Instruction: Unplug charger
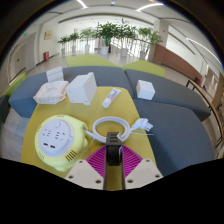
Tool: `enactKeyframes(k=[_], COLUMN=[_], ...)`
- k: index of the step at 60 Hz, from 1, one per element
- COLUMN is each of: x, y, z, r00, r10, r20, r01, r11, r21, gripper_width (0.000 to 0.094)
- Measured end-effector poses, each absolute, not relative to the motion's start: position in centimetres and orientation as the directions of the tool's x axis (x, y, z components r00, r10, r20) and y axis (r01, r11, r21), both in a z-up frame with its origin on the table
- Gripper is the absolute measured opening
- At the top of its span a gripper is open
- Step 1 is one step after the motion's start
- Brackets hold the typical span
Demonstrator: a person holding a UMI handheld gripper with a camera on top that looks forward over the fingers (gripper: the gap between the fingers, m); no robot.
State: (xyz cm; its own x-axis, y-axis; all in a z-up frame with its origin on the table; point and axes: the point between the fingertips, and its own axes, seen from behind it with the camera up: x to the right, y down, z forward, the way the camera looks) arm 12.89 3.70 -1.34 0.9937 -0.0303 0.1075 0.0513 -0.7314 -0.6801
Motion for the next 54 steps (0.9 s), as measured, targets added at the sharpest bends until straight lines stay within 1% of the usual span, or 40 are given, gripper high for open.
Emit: enactKeyframes(k=[1,2,3,4,5,6,10,12,13,17,20,27,36,42,49,54], x=[12.9,12.9,12.9,13.1,13.4,13.7,14.1,13.6,13.2,11.7,11.5,11.5,10.5,8.9,7.4,7.3], y=[3.6,3.5,3.4,3.2,3.2,3.1,2.9,2.6,2.4,0.9,-0.7,-4.3,-9.4,-12.4,-14.8,-15.5], z=[-1.5,-1.8,-2.0,-2.1,-2.1,-1.8,-1.2,-0.9,-0.9,-0.4,0.5,3.2,8.4,10.7,12.1,12.2], r00=[0.994,0.995,0.996,0.996,0.995,0.994,0.994,0.996,0.997,0.995,0.992,0.997,0.999,1.0,0.997,0.997], r10=[-0.031,-0.036,-0.045,-0.057,-0.07,-0.078,-0.082,-0.077,-0.074,-0.061,-0.061,-0.039,-0.034,0.01,0.066,0.075], r20=[0.101,0.091,0.081,0.074,0.075,0.081,0.074,0.035,0.012,-0.083,-0.107,-0.06,-0.039,-0.007,0.037,0.016], r01=[0.046,0.034,0.02,0.006,-0.002,-0.003,-0.008,-0.032,-0.045,-0.101,-0.118,-0.07,-0.052,0.001,0.068,0.056], r11=[-0.736,-0.743,-0.75,-0.753,-0.75,-0.743,-0.726,-0.726,-0.725,-0.73,-0.729,-0.713,-0.644,-0.607,-0.565,-0.557], r21=[-0.675,-0.668,-0.661,-0.658,-0.662,-0.669,-0.687,-0.687,-0.688,-0.676,-0.674,-0.698,-0.764,-0.794,-0.822,-0.828], gripper_width=[0.0227,0.0294,0.0408,0.049,0.0544,0.0562,0.0779,0.084,0.0852,0.0848,0.0849,0.0836,0.0833,0.0836,0.0847,0.0843])
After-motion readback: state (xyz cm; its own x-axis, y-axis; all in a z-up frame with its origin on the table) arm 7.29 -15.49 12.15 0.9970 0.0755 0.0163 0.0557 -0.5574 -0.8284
